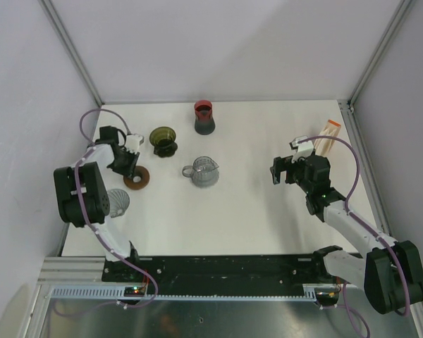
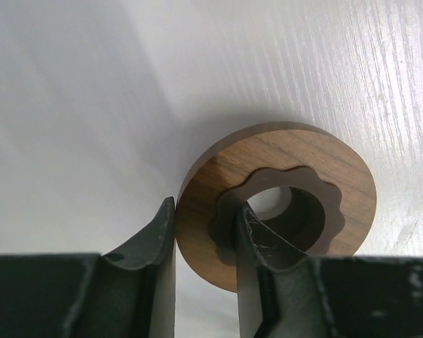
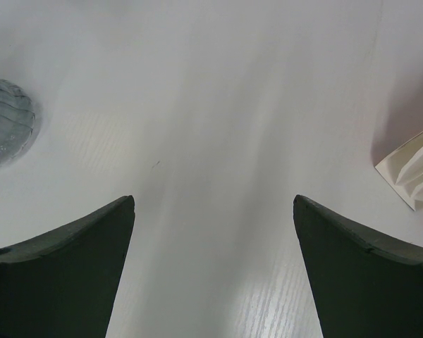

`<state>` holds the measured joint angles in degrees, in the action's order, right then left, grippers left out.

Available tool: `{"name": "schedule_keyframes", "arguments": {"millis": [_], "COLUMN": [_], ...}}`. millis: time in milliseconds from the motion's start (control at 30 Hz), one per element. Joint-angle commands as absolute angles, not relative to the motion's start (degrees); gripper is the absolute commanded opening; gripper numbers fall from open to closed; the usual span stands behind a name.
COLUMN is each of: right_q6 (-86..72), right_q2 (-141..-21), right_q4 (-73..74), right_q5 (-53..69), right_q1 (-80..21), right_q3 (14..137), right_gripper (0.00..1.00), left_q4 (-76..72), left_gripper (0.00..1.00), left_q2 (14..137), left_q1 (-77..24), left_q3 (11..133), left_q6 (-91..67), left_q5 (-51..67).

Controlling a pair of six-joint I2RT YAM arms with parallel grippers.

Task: Place the coffee filter in the dripper

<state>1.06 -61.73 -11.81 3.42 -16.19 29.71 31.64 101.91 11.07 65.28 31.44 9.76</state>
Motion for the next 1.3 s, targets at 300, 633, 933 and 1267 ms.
{"name": "schedule_keyframes", "arguments": {"millis": [300, 633, 933, 1267], "right_q6": [0.20, -1.23, -0.28, -0.26], "right_q2": [-59.53, -60.52, -61.60, -65.04], "right_q4": [-12.59, -8.70, -6.27, -6.84], "right_q5": [4.28, 6.55, 5.35, 5.85], "right_q1": [-16.48, -16.90, -17.95, -18.10], "right_q3": [32.08, 35.11, 35.95, 35.95], "right_gripper": [0.99, 0.99, 0.99, 0.99], "left_q4": [30.91, 39.61, 44.28, 44.89], "left_gripper": [0.00, 0.00, 0.00, 0.00], "left_q2": [82.50, 78.96, 94.03, 104.99], "left_q1": [13.23, -5.68, -22.35, -25.50], "left_q3": [69.23, 77.86, 89.79, 95.22], "left_q6": [22.91, 21.48, 21.35, 22.01], "left_q5": [12.27, 12.94, 11.09, 11.74]}}
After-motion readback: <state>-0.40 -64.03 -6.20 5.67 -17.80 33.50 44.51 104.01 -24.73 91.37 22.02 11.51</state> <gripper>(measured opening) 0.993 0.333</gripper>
